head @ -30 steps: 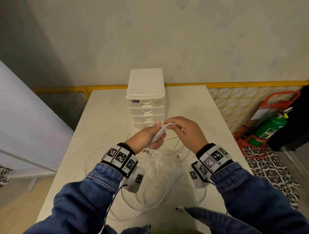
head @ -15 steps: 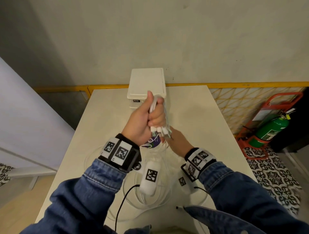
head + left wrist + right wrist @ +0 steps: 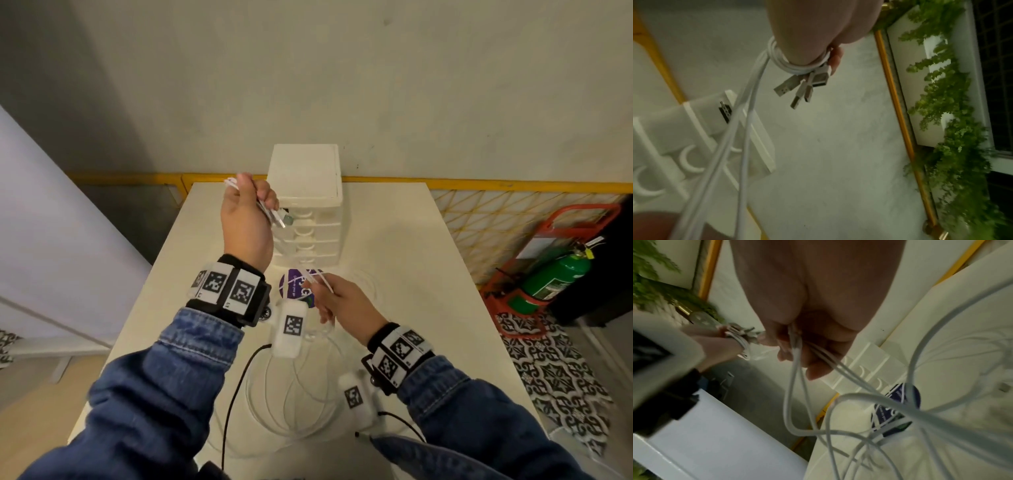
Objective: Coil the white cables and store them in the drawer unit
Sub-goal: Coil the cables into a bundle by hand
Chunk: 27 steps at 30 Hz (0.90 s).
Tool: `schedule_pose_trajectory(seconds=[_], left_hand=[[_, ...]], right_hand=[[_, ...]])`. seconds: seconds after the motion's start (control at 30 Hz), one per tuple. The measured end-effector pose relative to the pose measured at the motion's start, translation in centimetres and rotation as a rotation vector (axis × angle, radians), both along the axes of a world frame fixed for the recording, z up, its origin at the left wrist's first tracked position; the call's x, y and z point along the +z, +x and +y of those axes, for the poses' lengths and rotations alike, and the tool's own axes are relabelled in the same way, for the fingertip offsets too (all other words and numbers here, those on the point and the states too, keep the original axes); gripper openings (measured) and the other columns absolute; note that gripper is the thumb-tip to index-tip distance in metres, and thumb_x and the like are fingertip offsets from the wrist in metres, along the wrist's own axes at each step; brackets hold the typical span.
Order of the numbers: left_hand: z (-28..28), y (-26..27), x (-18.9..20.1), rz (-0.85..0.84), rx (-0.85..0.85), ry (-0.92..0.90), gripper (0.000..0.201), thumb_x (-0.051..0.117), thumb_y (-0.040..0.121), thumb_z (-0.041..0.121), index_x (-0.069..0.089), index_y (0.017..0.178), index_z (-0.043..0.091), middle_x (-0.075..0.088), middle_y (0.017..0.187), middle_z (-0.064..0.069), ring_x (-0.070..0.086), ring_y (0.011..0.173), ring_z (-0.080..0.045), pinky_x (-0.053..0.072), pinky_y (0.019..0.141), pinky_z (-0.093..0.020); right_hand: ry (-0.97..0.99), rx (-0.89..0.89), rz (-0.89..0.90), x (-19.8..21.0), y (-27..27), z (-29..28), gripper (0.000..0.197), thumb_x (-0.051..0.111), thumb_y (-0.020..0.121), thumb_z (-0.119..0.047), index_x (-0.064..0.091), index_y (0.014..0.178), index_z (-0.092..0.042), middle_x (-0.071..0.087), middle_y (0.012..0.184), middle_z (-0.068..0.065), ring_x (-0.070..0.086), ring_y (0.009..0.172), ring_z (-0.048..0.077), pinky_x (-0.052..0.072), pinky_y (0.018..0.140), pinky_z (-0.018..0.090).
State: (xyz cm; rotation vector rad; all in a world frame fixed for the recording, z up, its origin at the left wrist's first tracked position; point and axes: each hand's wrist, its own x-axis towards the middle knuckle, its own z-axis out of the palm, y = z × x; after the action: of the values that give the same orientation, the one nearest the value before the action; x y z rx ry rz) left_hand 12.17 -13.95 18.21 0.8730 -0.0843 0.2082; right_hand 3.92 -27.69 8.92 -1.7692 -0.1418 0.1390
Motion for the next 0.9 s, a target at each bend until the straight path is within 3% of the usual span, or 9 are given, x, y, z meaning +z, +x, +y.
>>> schedule_pose_trajectory(seconds=[0.13,0.2,0.3,0.43,0.57,0.63,0.73,0.8,0.9], left_hand=[[0.8,-0.1,0.0,-0.098,0.135,0.242,0.026,0.028,0.103,0.016,0.038,0.079,0.015,0.041,0.066,0.0,0.042,0.056,-0.01,0.039,0.059,-0.022],[1.3,-0.1,0.3,-0.154,0.171,0.369,0.023,0.028,0.102,0.013,0.038,0.082,0.015,0.04,0.068,-0.001,0.041,0.058,-0.01,0.04,0.059,-0.02],[1.6,-0.2,-0.3,-0.202,0.18,0.612,0.018,0.031,0.101,0.009,0.039,0.086,0.016,0.042,0.069,0.001,0.041,0.058,-0.006,0.039,0.058,-0.017],[2.1,-0.3,-3.2,-0.269,0.134,1.087,0.005,0.039,0.098,0.008,0.041,0.094,0.01,0.045,0.086,0.007,0.045,0.072,0.0,0.036,0.065,-0.01],[2.5,-0.2,-6.1,-0.304,-0.034,1.348,0.014,0.041,0.098,0.014,0.037,0.084,0.016,0.048,0.084,-0.003,0.045,0.069,-0.013,0.039,0.067,-0.034],[2.4,-0.3,-7.0,-0.271,-0.161,1.379,0.02,0.041,0.097,0.02,0.036,0.078,0.019,0.049,0.081,-0.007,0.044,0.067,-0.017,0.04,0.066,-0.037],[1.9,-1.0,-7.4,-0.135,-0.335,1.166,0.025,0.038,0.099,0.019,0.038,0.077,0.009,0.042,0.069,-0.005,0.04,0.055,-0.009,0.036,0.057,-0.026],[2.0,-1.0,-7.3,-0.049,-0.306,1.045,0.019,0.035,0.101,0.014,0.041,0.085,0.004,0.041,0.065,-0.003,0.038,0.05,-0.006,0.035,0.053,-0.019],[2.5,-0.8,-7.0,-0.032,-0.3,0.989,0.019,0.033,0.101,0.012,0.041,0.084,0.012,0.042,0.065,-0.003,0.039,0.05,-0.006,0.035,0.051,-0.015]], right_hand=[[-0.109,0.046,0.043,-0.5,-0.1,-0.4,0.027,0.05,0.094,-0.027,0.052,0.067,-0.022,0.053,0.058,-0.002,0.048,0.054,0.009,0.04,0.06,0.022],[-0.093,0.038,0.067,-0.8,-0.6,-0.8,0.021,0.052,0.092,-0.024,0.054,0.071,-0.021,0.062,0.062,0.0,0.05,0.056,0.007,0.039,0.063,0.023],[0.038,-0.059,0.064,-0.3,-0.8,-1.5,0.016,0.05,0.093,-0.018,0.061,0.081,-0.017,0.053,0.053,-0.008,0.048,0.048,0.009,0.045,0.061,0.026],[-0.052,-0.016,-0.005,1.7,-0.9,-1.8,0.027,0.042,0.097,-0.021,0.066,0.094,-0.009,0.053,0.048,-0.021,0.039,0.046,0.002,0.033,0.053,0.015],[-0.142,0.066,-0.089,3.2,-1.5,-1.9,0.027,0.043,0.096,-0.011,0.066,0.091,0.002,0.055,0.05,-0.03,0.049,0.052,-0.008,0.034,0.054,0.005],[-0.138,0.058,-0.129,3.7,-1.5,-2.0,0.025,0.045,0.095,-0.008,0.067,0.087,0.002,0.058,0.054,-0.03,0.051,0.056,-0.009,0.035,0.059,0.004],[-0.139,0.055,-0.173,4.3,-1.1,-2.3,0.024,0.046,0.094,-0.005,0.067,0.085,0.003,0.059,0.057,-0.03,0.052,0.059,-0.008,0.035,0.062,0.005],[-0.166,0.094,-0.176,4.5,-1.1,-2.4,0.024,0.047,0.094,-0.007,0.067,0.084,0.001,0.059,0.056,-0.029,0.052,0.059,-0.008,0.035,0.061,0.006],[-0.172,0.079,-0.185,4.4,-1.2,-2.2,0.023,0.049,0.093,-0.006,0.068,0.081,-0.002,0.06,0.056,-0.021,0.053,0.061,-0.008,0.036,0.063,0.006]])
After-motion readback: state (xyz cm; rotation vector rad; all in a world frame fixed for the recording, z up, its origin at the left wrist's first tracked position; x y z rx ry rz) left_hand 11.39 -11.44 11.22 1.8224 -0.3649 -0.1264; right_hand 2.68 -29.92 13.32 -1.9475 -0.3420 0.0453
